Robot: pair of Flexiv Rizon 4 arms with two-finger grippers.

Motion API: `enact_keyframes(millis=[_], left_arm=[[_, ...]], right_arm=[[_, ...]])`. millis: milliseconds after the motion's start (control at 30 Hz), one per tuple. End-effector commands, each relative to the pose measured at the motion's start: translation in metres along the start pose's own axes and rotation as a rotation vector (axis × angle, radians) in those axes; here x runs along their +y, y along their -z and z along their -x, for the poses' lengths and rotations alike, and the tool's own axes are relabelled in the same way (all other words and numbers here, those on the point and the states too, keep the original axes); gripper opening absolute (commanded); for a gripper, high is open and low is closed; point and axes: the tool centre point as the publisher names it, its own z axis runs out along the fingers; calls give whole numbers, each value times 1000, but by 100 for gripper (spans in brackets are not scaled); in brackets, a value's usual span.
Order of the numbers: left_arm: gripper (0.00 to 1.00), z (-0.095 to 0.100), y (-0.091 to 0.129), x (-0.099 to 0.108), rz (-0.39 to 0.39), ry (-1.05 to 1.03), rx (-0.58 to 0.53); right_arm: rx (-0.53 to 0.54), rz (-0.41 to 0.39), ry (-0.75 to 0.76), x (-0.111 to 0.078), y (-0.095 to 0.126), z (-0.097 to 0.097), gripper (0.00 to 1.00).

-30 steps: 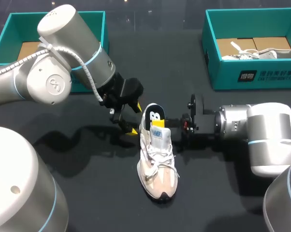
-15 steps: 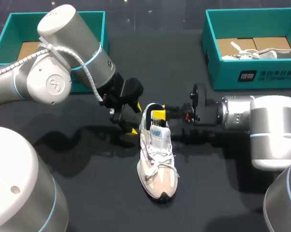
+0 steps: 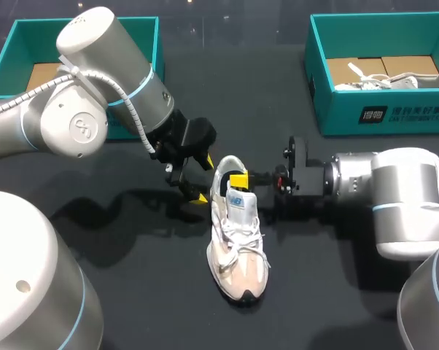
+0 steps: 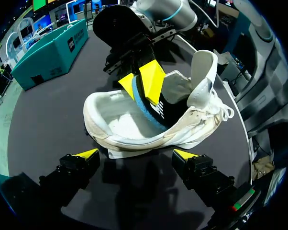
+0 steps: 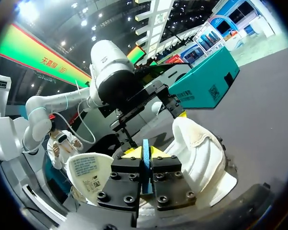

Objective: Take the shoe out of the shoebox, open the shoe tongue, remove and reinsert the insole, then place the shoe into the shoebox

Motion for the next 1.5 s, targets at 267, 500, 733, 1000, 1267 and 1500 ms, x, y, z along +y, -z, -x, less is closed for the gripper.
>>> enact_keyframes(millis=[267,500,733,1000,1267,1500], left_arm=[[100,0,0,0,0,-1,1],[100,0,0,0,0,-1,1],[100,0,0,0,0,-1,1],[100,0,0,0,0,-1,1],[100,0,0,0,0,-1,1],[100,0,0,0,0,-1,1]], right_arm=[[-17,3,20,-3,2,-15,31],[-12,-5,94,18,0,-15,44],[-11,-1,130,32,-2,-7,38],[-4,-6,94,24,-5,4,0],[-30,-41,11,-2,-4,3,0],[-42,-46,17,0,-4,-5,9]])
